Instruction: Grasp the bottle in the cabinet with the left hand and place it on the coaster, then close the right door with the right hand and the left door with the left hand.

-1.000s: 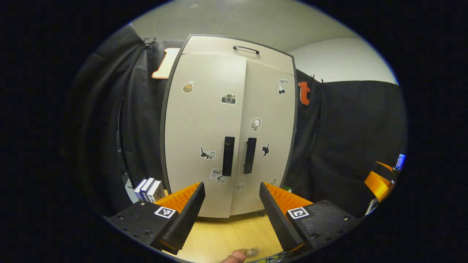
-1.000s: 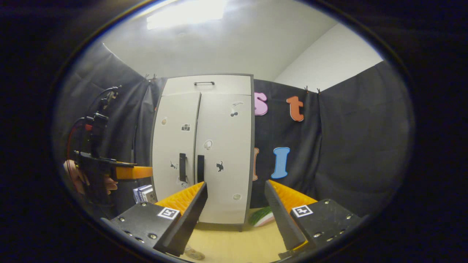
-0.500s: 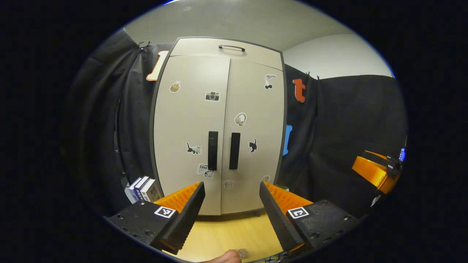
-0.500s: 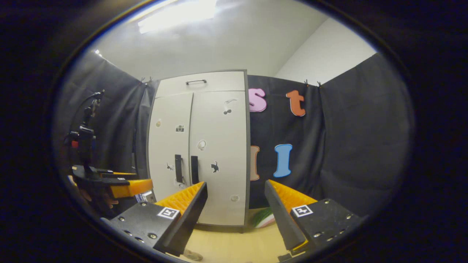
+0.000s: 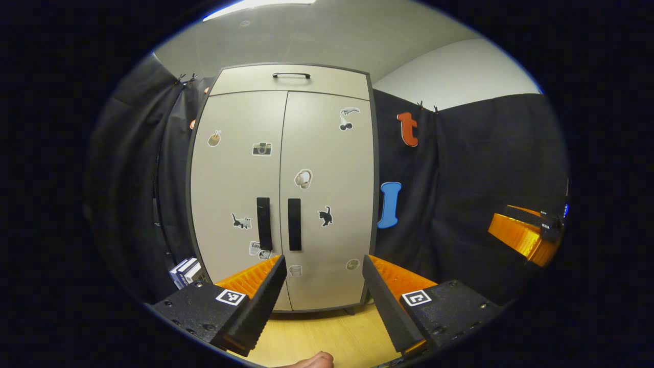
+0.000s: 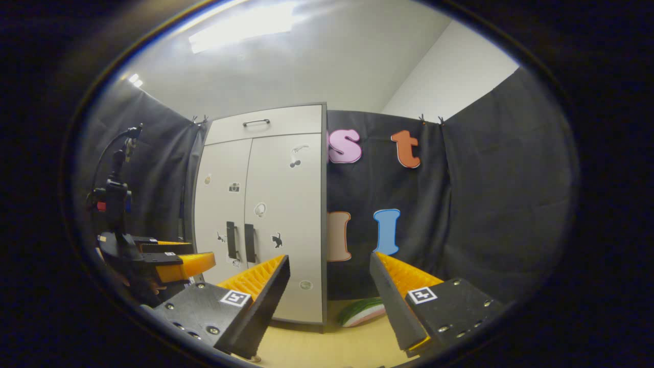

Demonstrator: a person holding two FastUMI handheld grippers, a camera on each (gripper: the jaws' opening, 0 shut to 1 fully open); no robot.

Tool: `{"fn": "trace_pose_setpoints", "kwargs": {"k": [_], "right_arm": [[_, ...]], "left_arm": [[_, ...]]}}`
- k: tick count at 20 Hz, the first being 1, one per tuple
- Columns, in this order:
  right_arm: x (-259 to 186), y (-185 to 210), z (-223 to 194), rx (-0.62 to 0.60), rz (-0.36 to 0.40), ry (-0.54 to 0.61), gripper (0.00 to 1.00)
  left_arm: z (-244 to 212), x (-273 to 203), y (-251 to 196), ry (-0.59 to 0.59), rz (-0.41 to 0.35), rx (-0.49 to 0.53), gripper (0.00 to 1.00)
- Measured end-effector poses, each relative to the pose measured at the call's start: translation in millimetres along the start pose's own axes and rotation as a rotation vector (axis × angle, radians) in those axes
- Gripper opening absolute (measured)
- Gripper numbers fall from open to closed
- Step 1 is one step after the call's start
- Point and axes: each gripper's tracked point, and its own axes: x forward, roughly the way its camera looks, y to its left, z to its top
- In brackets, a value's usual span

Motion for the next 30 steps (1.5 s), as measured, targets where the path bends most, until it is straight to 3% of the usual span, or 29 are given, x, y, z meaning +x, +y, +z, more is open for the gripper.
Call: {"fn": "trace_pose_setpoints", "kwargs": {"k": [6, 7, 8, 18, 21, 22, 24, 30], "right_arm": [[18, -22, 1, 0.030, 0.034, -0.009, 0.96], [20, -25, 0, 0.028, 0.039, -0.007, 0.96], [21, -28, 0, 0.022, 0.041, -0.008, 0.94], [15, -25, -1, 0.015, 0.057, 0.000, 0.96], [5, -16, -1, 0.024, 0.037, 0.012, 0.96], [0, -11, 0, 0.030, 0.035, 0.010, 0.96], [-8, 2, 6, 0.041, 0.036, -0.002, 0.94], [-31, 46, 10, 0.080, 0.054, -0.023, 0.96]], "left_arm": [[-2, 20, -26, -0.017, 0.027, -0.019, 0.95], [-3, 23, -28, -0.018, 0.036, -0.016, 0.91], [-2, 26, -33, -0.024, 0.034, -0.014, 0.95], [-3, 28, -58, -0.018, -0.014, -0.076, 0.96], [-2, 18, -47, -0.008, -0.012, -0.055, 0.96], [-1, 14, -43, -0.012, -0.014, -0.047, 0.92], [0, 5, -38, -0.015, -0.030, -0.044, 0.96], [0, -20, -11, -0.011, -0.054, -0.025, 0.96]]}}
